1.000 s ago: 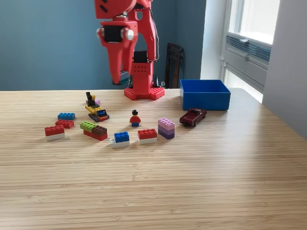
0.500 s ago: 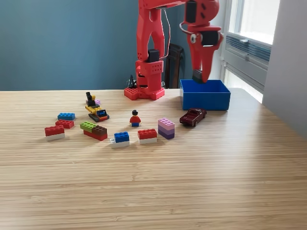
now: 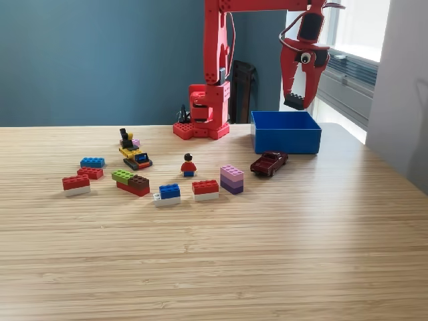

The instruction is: Grasp a lego block and put it in the bin.

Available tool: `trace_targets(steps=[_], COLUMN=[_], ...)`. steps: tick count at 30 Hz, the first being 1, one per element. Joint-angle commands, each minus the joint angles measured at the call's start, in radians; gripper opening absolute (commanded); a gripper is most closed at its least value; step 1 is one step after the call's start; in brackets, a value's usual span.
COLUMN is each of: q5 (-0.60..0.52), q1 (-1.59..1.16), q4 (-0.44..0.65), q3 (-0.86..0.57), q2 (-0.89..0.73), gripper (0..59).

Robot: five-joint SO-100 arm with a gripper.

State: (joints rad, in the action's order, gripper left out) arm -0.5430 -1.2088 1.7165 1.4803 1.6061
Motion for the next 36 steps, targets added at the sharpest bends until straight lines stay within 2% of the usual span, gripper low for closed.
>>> trace_targets(steps=[1, 2, 3, 6, 8, 17, 20, 24, 26, 31, 36], q5=[0.006, 0.015, 0.018, 0.018, 0.018, 0.025, 0.028, 0.026, 0.023, 0.038, 0.130], q1=[-0.026, -0.032, -0.038, -0.057, -0.061, -0.055, -0.035, 0.052, 0.127, 0.359, 0.594], q4=[0.023, 0.023, 0.023, 0.023, 0.023, 0.023, 0.023, 0.021, 0.021, 0.020, 0.018], q3=[0.000, 0.008, 0.015, 0.043, 0.058, 0.074, 0.051, -0.025, -0.077, -0.190, -0.281], q2=[0.032, 0.029, 0.028, 0.026, 0.025, 0.032, 0.034, 0.028, 0.023, 0.021, 0.021], gripper=[0.2, 0.2, 3.3, 18.2, 24.9, 28.9, 25.5, 6.6, 0.6, 0.1, 0.1])
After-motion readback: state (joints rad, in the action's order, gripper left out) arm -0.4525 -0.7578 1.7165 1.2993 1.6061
